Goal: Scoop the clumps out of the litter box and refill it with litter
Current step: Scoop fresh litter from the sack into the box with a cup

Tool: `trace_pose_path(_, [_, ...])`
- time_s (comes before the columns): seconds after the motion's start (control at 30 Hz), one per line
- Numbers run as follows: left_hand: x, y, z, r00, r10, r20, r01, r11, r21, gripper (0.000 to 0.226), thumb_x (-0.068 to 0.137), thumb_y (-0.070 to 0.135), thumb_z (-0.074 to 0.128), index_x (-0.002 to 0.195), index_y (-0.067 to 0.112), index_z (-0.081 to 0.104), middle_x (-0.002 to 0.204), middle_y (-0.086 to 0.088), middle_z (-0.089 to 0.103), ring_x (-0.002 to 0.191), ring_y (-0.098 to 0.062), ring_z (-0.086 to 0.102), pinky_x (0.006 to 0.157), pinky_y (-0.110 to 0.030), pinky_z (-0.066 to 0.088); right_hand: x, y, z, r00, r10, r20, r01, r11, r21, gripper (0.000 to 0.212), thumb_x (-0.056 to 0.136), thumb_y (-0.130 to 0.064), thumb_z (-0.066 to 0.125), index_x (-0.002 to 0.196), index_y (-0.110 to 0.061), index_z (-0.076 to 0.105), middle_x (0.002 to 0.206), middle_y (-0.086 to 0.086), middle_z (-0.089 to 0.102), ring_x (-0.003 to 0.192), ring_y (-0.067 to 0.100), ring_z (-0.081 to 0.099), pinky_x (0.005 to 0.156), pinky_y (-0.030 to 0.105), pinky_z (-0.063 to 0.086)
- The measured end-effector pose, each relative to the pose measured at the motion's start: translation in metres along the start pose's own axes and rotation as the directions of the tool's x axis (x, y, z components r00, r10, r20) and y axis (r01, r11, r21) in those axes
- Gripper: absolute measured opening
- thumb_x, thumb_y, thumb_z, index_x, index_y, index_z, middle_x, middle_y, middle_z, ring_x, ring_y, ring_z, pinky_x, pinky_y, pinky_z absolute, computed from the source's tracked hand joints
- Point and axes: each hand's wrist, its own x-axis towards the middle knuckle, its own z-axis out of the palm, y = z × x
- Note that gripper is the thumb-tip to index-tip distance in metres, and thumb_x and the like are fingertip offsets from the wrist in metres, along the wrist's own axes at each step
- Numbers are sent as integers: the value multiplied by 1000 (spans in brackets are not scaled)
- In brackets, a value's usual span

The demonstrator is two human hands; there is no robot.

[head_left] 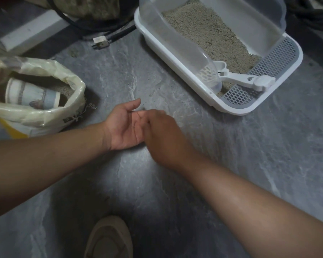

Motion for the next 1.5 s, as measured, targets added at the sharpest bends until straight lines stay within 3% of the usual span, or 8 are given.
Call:
trace_pose_path(0.23, [-2,1,10,998,-23,62,21,999,28,73,102,53,30,138,-4,56,146,-22,54,135,-36,54,116,-47,35,15,-4,16,998,-1,-70,-5,996,-86,22,95,-5,47,109,-4,64,104,14,66,92,28,66,78,40,52])
trace_pose_path(0.4, [-3,4,1,996,-15,91,12,1000,25,79,99,59,38,152,0,38,165,-18,25,153,-29,24,126,-44,17,10,4,12,990,-20,-139,14,999,-39,12,97,-18,53,94,-11,62,91,5,60,81,21,58,74,45,52])
trace_pose_path(0.57, [1,4,-2,999,32,21,-32,999,15,72,102,55,33,124,-6,65,124,-20,65,112,-28,66,101,-39,53,6,23,-4,975,-61,-214,58,998,-23,29,99,-31,49,84,-12,66,78,4,62,72,24,59,69,42,50])
trace_pose_path(0.87, [-2,7,-18,995,95,-39,-97,994,-49,74,103,52,32,136,-10,54,139,-30,57,127,-43,58,108,-53,44,-23,116,-1,984,170,-49,-176,952,-252,36,91,-7,50,122,-14,68,108,13,57,105,34,54,81,40,49])
trace_pose_path(1.03, [-3,2,-13,998,56,-18,-57,998,-22,73,103,52,33,139,-9,51,138,-31,57,127,-44,59,106,-53,45,-28,112,9,990,138,12,-127,940,-316,40,99,-34,50,136,-21,57,118,9,51,110,30,49,79,39,51])
trace_pose_path(1.17, [-5,1,-10,999,44,-17,-44,999,-23,73,103,51,34,138,-10,51,138,-31,57,126,-44,59,106,-53,45,-23,107,13,998,64,-7,-63,938,-340,31,97,-32,57,121,-15,66,113,10,54,105,30,50,69,32,40])
trace_pose_path(1.3, [-5,0,-9,1000,26,-13,-26,999,-19,73,103,51,34,137,-10,53,138,-31,57,127,-44,58,107,-53,44,-21,106,23,998,-1,-60,-20,936,-351,11,89,-17,67,86,-7,71,91,12,58,88,35,57,58,38,52])
trace_pose_path(1.5, [-5,-1,-6,1000,20,-9,-20,1000,-13,74,102,52,34,137,-10,53,138,-31,57,127,-44,58,107,-51,45,-23,98,20,984,-135,117,176,845,-506,15,58,4,71,68,-3,62,72,16,58,62,34,57,49,34,37])
